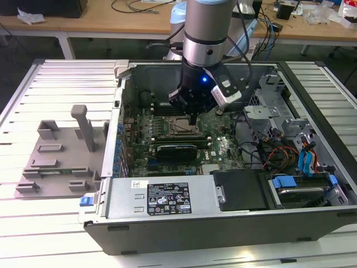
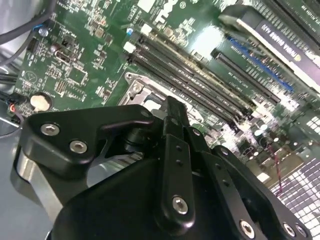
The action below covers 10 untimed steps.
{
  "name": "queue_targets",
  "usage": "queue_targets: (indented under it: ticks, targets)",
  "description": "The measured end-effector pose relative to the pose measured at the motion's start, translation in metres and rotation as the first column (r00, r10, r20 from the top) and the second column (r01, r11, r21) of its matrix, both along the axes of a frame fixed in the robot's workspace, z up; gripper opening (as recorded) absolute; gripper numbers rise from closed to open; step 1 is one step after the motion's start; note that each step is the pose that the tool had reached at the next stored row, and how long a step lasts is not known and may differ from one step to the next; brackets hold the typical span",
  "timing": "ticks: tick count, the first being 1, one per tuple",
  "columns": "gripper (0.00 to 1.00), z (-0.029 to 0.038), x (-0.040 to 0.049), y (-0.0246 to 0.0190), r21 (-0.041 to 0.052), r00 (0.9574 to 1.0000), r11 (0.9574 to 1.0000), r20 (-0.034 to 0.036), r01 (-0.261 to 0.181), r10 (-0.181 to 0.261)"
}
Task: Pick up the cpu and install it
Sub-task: 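Install the second cpu locking lever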
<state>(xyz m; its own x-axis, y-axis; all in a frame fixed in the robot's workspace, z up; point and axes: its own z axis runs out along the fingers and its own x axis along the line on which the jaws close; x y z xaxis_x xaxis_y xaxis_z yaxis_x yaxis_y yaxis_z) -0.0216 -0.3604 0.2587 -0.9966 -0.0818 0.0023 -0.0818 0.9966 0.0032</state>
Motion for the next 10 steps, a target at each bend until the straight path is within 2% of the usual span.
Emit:
queue_targets:
  ticks: [2,5,7,8,10]
  targets:
    - [0.11,-0.0006,-0.0012,-0.0055,0.0494,1.0000,0.9988,0.0000,0.000,0.000]
    - [0.11,-0.0009,-0.0021,-0.0087,0.0984,1.0000,0.9951,0.0001,0.000,0.000]
    - [0.11,-0.0012,-0.0035,-0.0130,0.1194,1.0000,0.9928,0.0001,0.000,0.000]
    - [0.11,-0.0014,-0.0053,-0.0197,0.1237,1.0000,0.9923,0.0000,0.000,0.000]
    - [0.11,-0.0020,-0.0098,-0.0257,0.1237,1.0000,0.9923,0.0001,0.000,0.000]
